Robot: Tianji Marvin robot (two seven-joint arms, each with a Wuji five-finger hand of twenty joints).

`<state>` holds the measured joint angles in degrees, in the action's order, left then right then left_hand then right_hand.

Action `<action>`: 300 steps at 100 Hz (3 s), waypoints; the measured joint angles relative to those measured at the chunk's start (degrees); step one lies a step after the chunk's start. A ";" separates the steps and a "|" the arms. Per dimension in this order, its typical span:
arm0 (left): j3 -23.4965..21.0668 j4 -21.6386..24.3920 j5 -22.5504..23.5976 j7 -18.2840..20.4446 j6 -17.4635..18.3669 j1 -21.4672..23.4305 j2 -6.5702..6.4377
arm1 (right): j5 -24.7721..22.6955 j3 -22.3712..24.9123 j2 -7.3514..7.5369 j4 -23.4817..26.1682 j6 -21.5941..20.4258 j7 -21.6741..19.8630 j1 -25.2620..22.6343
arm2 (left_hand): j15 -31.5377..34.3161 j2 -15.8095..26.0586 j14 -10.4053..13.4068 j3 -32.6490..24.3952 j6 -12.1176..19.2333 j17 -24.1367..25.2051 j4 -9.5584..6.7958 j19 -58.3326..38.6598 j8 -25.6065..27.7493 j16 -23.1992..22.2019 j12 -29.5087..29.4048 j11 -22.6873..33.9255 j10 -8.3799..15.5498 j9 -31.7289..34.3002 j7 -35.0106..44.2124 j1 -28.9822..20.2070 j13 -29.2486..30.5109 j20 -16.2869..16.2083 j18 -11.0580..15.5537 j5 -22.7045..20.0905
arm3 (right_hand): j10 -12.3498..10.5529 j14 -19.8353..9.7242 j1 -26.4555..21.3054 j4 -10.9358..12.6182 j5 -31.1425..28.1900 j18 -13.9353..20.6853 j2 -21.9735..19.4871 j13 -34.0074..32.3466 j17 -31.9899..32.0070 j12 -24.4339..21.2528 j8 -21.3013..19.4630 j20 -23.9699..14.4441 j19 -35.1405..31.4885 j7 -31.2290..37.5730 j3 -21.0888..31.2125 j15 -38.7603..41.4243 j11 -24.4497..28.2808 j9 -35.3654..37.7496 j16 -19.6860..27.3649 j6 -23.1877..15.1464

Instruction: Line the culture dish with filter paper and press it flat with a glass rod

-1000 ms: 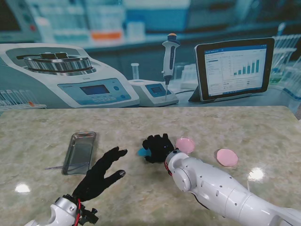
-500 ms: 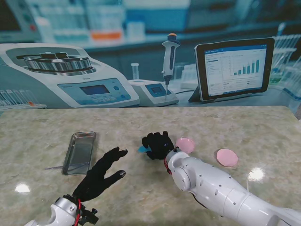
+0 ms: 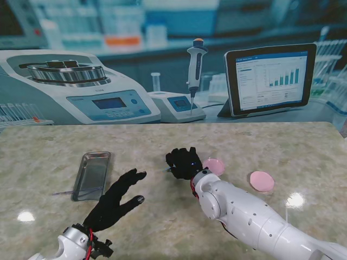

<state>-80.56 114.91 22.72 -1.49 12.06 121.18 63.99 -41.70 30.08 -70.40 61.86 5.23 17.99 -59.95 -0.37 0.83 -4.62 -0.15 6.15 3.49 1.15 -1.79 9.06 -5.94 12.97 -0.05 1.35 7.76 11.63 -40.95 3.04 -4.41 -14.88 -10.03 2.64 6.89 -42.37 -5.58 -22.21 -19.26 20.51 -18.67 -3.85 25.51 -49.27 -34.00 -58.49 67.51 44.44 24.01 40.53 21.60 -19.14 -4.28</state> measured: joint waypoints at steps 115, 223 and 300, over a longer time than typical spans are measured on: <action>-0.53 0.39 -0.21 -0.10 0.36 0.48 0.02 | -4.18 4.54 2.96 6.42 0.35 -2.38 -3.05 | 0.00 0.00 0.00 0.00 0.00 0.00 0.00 0.00 0.00 0.00 0.00 0.00 0.00 0.00 0.00 0.00 0.00 0.00 0.00 0.00 | 0.18 -0.28 0.12 0.00 -3.63 -0.58 2.33 -1.18 -0.74 -0.44 4.68 -0.04 -0.79 -5.62 3.72 1.36 -0.93 4.95 -0.06 1.20; -0.56 0.48 -0.16 -0.31 1.00 0.70 0.03 | -11.59 15.63 5.14 14.82 0.88 -2.98 -10.07 | 0.00 0.00 0.00 0.00 0.00 0.00 0.00 0.00 0.00 0.00 0.00 0.00 0.00 0.00 0.00 0.00 0.00 0.00 0.00 0.00 | 0.21 -0.32 0.09 -0.66 -7.95 -0.70 3.02 -2.41 -1.85 0.02 1.71 -0.06 -2.09 -5.39 5.61 1.41 0.06 8.45 -0.08 -0.09; -0.72 0.61 0.17 -0.43 1.33 1.19 0.04 | -15.99 22.98 7.56 11.48 0.87 -1.91 -12.35 | 0.00 0.00 0.00 0.00 0.00 0.00 0.00 0.00 0.00 0.00 0.00 0.00 0.00 0.00 0.00 0.00 0.00 0.00 0.00 0.00 | 0.21 -0.32 0.11 -0.66 -7.94 -0.70 3.02 -2.41 -1.91 0.02 1.71 -0.07 -2.13 -5.38 5.61 1.41 0.06 8.45 -0.08 -0.09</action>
<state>-81.29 115.52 22.88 -1.91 13.38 122.38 64.02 -57.69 53.06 -62.85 73.34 6.10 16.09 -72.30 -0.38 0.83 -4.62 -0.15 6.15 3.49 1.15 -1.79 9.06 -5.94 12.97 -0.05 1.35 7.76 11.63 -40.95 3.04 -4.41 -14.88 -10.02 2.86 6.56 -42.26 -6.24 -30.14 -19.97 23.52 -21.07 -5.76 25.53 -47.56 -34.07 -60.61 62.13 50.05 25.42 40.59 30.05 -19.22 -4.37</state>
